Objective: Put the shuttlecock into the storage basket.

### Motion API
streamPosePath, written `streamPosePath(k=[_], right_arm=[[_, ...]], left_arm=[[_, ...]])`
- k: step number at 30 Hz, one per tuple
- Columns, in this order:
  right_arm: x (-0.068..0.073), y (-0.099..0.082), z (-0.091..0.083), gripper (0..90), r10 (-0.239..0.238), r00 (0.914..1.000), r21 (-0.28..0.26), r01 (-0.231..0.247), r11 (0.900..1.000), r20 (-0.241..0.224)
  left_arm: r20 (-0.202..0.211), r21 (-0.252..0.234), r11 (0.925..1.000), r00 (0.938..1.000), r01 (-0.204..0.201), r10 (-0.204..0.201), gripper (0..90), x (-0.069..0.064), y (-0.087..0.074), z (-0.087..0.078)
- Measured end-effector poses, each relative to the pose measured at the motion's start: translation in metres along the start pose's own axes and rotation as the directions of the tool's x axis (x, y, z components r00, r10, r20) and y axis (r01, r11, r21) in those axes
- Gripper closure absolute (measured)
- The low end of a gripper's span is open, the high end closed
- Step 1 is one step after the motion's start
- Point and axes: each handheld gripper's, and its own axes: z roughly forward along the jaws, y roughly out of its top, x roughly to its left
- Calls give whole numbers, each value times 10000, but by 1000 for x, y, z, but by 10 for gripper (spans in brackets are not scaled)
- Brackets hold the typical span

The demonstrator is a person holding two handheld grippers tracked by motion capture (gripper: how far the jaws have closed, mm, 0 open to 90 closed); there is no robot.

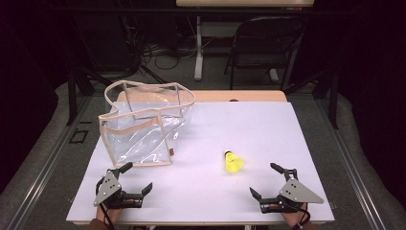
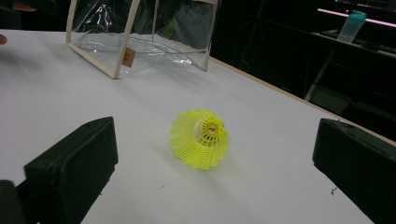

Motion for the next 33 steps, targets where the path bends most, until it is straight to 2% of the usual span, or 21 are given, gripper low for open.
streamPosePath(k=[12, 22, 33], right_arm=[[-1, 0, 5, 0, 31, 10000, 251, -31, 9997, 23], [-5, 2, 15, 0, 579, 9983, 618, -579, 9964, 18], [-12, 7, 33, 0, 742, 9970, 1234, -765, 9894, 231]], left_arm=[[95, -11, 10000, 9999, -69, 69, 0, 0, 0, 0], [136, 63, 10000, 9999, -32, 31, 0, 0, 0, 2], [122, 104, 9999, 9999, -64, 63, 0, 0, 0, 2]])
